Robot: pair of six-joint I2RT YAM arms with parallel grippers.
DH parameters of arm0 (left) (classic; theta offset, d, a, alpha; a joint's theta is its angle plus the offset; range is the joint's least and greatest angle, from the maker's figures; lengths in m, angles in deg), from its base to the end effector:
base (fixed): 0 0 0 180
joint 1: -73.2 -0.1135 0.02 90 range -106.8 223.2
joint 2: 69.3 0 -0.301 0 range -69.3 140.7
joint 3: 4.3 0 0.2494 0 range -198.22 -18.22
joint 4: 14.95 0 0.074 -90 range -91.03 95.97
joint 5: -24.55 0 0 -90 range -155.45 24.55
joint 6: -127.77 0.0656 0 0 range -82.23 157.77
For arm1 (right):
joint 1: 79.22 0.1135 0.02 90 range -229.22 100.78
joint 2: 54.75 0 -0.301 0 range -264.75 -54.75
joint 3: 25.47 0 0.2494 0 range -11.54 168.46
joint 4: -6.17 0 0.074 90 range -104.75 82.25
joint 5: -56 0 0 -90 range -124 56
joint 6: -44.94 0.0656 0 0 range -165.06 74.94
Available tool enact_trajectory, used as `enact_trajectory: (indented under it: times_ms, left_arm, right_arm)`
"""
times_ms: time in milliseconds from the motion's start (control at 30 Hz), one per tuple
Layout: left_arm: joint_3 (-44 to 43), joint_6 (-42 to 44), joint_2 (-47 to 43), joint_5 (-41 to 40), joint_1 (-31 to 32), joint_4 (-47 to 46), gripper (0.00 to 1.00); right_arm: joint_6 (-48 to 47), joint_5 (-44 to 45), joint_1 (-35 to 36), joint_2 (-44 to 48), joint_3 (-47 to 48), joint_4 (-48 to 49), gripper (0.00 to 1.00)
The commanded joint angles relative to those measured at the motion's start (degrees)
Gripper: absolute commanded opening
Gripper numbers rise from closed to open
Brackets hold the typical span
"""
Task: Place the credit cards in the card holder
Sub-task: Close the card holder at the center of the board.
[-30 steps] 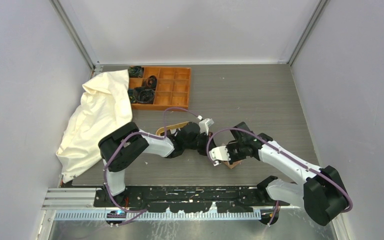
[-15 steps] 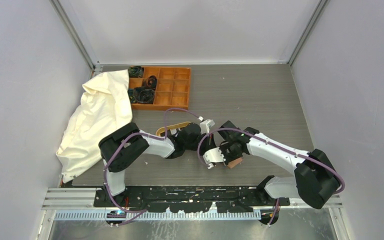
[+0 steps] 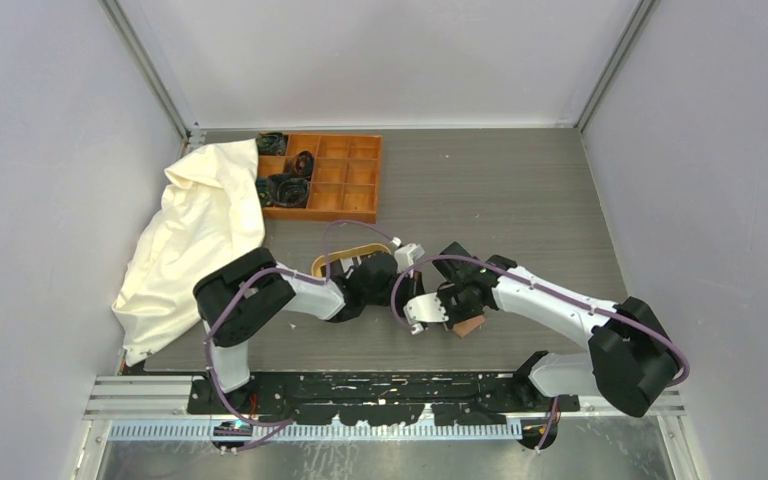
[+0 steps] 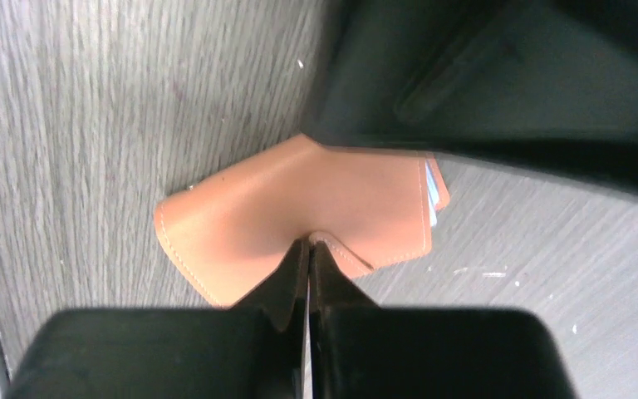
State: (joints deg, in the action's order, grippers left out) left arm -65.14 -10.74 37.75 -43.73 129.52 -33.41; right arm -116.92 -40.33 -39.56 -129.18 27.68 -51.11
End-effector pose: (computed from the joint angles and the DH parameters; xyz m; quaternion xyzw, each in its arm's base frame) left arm 0.2018 -0.3465 0.1584 0.1544 0.8321 -0.5007 0.1818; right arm 0.1487 0.1327 0.1765 -0.8244 0.5545 0.0252 0.1108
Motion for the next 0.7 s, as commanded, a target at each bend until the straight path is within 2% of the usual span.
enact_trajectory:
  times_ms: [0,133,267,400,667]
  left_arm:
    - [5.0,1.1,-4.1,-1.9,3.1,-6.2,0.00]
    - [8.7,-1.4,-2.5,-9.5,7.1,-15.1,0.00]
    - [7.7,-4.1,1.7,-15.2,10.3,-20.3,0.00]
    - [6.4,-6.4,4.3,-20.4,11.8,-22.3,0.00]
    - [1.0,-12.1,11.4,-25.5,11.5,-23.3,0.00]
  right_arm:
    - [5.8,-1.9,-1.4,-2.5,-3.1,-6.5,0.00]
    - [7.7,-3.6,-2.0,-2.7,-1.9,-6.3,0.00]
    - [8.4,-6.7,-5.0,-1.2,-1.2,-7.7,0.00]
    - [9.2,-10.4,-8.5,0.7,-0.2,-9.0,0.01]
    - [14.3,-13.2,-12.5,-0.9,3.0,-9.2,0.01]
